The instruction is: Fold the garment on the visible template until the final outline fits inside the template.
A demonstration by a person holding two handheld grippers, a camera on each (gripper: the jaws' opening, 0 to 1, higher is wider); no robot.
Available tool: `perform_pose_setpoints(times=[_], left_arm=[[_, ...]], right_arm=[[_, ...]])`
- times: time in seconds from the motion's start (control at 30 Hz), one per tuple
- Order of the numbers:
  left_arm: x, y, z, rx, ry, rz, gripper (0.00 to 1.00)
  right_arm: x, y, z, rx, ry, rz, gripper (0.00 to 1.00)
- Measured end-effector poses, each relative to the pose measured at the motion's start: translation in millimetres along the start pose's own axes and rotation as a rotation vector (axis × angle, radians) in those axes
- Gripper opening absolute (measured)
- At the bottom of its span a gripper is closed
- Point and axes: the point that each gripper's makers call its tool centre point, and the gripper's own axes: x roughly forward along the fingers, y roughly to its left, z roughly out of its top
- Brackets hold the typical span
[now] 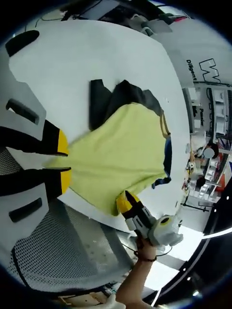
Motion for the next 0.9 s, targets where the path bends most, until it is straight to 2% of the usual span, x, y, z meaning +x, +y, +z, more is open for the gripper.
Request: perform_pose_setpoints(times=[0.07,0.17,0.27,0.33,0.4,0.43,0.5,0.53,0.63,0.77,0.8,0.9], left_arm=[[-1,-0.4,1.4,-0.001,-0.008,-0.004,0.11],[-2,1.0,2.6,-0.006,-0.018,-0.004,0.11],[-2,3.0,5.6,-0.003,-0.033,0.006,0.15],[-2,5.4,9.4,-0.004,-0.055,0.017,0.23],[-2,4.9,13.8,-0.006,-0.076,0.013,0.30],[-3,2.4,24.8,0.008,-0.135,0.001,0.33],[-6,-1.4,31.8,-0.001,-0.168,-0.015,0.39],[-7,-2.8,34.4,-0.011,-0.174,-0.021,0.41],[-6,-0.7,37.3,-0.005,-0.184,-0.004,0.52],[-3,-3.0,34.7,0.024,-0.185,0.009,0.66],[-3,-4.0,34.5,0.031,-0.188,0.011,0.71],[-4,-5.4,33.8,0.036,-0.198,0.015,0.78]], right_arm=[[-11,1,1.1,-0.080,-0.005,-0.006,0.19],[-30,2,3.1,-0.068,-0.035,0.002,0.21],[-45,-11,4.0,-0.028,-0.073,-0.030,0.25],[-50,-25,1.0,0.018,-0.092,-0.064,0.26],[-53,-36,-4.7,0.061,-0.081,-0.099,0.27],[-53,-42,-7.1,0.078,-0.082,-0.121,0.26],[-53,-44,-8.7,0.121,-0.084,-0.122,0.29],[-53,-45,-7.3,0.152,-0.097,-0.122,0.31],[-49,-44,-5.6,0.163,-0.100,-0.121,0.35],[-36,-38,-10.5,0.172,-0.052,-0.099,0.25],[-34,-38,-12.0,0.178,-0.042,-0.100,0.23],[-28,-36,-18.1,0.210,-0.006,-0.102,0.22]])
